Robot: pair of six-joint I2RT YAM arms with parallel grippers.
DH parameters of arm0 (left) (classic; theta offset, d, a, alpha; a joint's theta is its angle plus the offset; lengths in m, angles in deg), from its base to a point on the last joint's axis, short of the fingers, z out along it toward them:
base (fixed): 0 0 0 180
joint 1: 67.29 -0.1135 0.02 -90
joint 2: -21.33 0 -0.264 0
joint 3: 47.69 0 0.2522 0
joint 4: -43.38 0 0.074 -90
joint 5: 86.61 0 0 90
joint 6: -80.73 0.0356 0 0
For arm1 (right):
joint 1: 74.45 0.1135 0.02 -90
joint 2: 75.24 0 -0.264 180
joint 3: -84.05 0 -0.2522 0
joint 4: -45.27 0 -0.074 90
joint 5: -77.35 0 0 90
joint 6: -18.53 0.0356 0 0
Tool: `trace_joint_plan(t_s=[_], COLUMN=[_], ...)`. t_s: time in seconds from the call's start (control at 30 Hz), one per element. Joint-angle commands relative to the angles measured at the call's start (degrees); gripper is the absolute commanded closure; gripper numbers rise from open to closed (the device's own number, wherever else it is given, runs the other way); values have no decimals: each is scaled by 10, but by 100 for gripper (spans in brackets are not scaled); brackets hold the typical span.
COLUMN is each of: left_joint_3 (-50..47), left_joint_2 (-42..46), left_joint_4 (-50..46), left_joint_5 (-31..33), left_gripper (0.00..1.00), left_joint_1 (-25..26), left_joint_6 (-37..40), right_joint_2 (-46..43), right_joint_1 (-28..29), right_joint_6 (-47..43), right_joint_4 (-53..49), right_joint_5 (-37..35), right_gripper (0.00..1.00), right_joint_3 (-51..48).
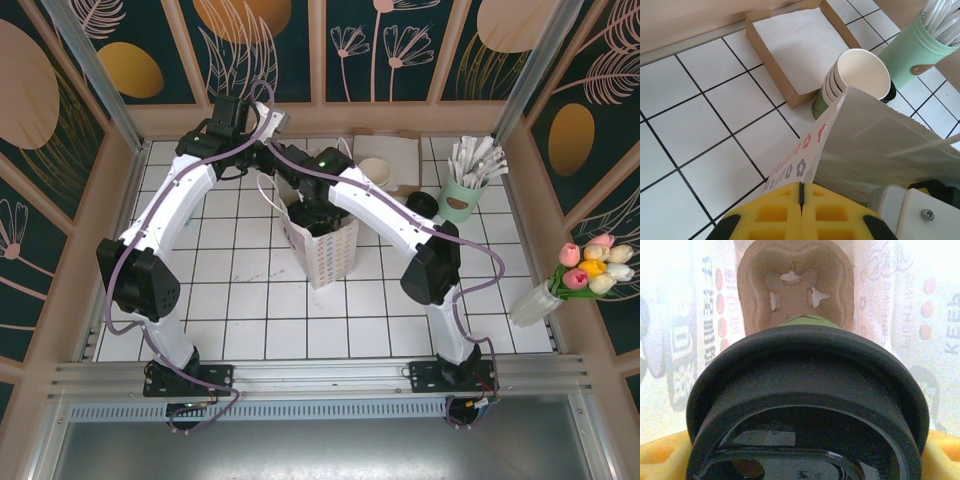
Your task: Pack the takeout coffee
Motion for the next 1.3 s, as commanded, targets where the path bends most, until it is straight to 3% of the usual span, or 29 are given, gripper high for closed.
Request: trace_joint_plan(t_s=[0.0,0.23,0.6,1.27], left_joint_3=[7,-3,-31,-45], left_joint_2=[3,9,27,35], left_joint_4=[3,15,33,53], left_joint_5=[-22,-57,-16,-16], left_gripper=[100,100,100,100], left_joint_1=[3,3,4,3], left_joint_6=[2,10,-11,-23], right_joint_2=[-34,-31,-14,-33], right_joint_1=[4,2,-16,-19], right_joint_6=[8,24,22,17], right_joint_4=[-17,-17,-16,-1], right_joint_5=[32,33,37,48], right_gripper=[44,45,44,44], right_joint_3=[-25,-46,-47,-83])
